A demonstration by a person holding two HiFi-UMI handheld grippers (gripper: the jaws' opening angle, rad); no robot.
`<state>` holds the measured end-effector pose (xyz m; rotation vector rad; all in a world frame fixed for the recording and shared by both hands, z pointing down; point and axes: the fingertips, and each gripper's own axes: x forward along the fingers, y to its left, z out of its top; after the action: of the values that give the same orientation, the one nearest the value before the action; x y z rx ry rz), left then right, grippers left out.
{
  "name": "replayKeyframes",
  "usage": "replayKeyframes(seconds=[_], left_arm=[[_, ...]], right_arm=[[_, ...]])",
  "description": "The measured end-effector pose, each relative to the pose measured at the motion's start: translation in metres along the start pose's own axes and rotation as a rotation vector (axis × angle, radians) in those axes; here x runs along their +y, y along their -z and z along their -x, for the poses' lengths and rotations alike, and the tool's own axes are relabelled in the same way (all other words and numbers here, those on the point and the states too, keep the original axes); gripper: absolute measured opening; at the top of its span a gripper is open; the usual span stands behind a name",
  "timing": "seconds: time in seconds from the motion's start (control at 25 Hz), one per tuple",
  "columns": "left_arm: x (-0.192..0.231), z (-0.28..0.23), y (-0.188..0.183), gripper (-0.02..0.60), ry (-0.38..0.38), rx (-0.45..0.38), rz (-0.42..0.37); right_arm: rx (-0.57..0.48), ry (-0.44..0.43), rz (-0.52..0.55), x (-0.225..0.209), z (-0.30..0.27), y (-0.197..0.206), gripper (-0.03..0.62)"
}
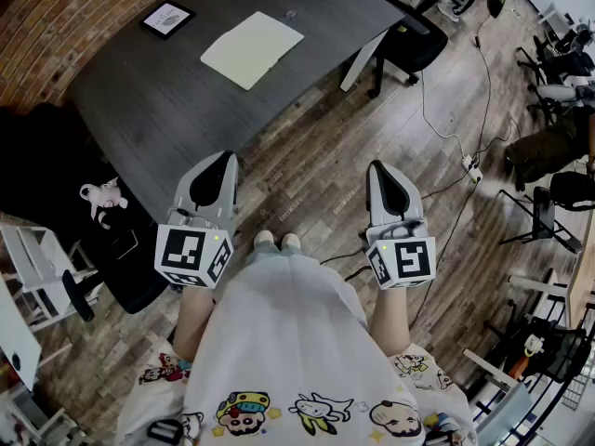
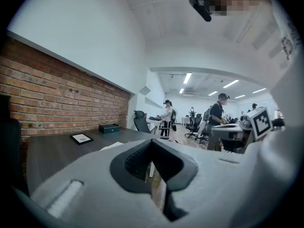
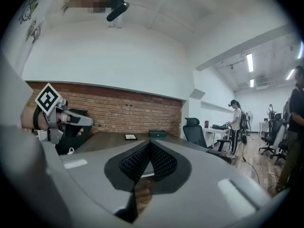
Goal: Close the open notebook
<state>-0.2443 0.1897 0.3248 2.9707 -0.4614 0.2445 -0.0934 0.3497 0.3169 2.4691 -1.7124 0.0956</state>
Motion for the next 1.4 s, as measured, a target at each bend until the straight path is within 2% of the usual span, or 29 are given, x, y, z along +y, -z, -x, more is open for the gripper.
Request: replayKeyframes(seconds=[0.52, 0.64, 0.84, 1.08, 1.4], left_arm=[[-0.038, -0.002, 0.002, -0.002, -0.029, 0.003, -0.005], [-0.039, -0.009, 0.001, -0.002, -0.033, 0.011, -0.008], [-0.021, -0.026, 0.003, 0.005, -0.053, 0.002, 0.007], [0.003, -0.077, 0.001, 0.019, -0.064, -0.013, 0.032], [0.079, -0.157, -0.020, 0.032, -0.054, -0.007, 0.053]], right_arm=[[-0.046, -0.029, 0.009, -0.021, 0.028, 0.001, 0.012], [-0.043, -0.033, -0.014, -0.027, 0.026, 0.006, 0.049], [-0.045, -0.048, -0.016, -0.032, 0.001, 0.007, 0.078], [-0.057, -0.068, -0.022, -0.057, -0.045, 0.005, 0.105], [-0.034, -0.073, -0.027, -0.072, -0.151, -0.008, 0.109]])
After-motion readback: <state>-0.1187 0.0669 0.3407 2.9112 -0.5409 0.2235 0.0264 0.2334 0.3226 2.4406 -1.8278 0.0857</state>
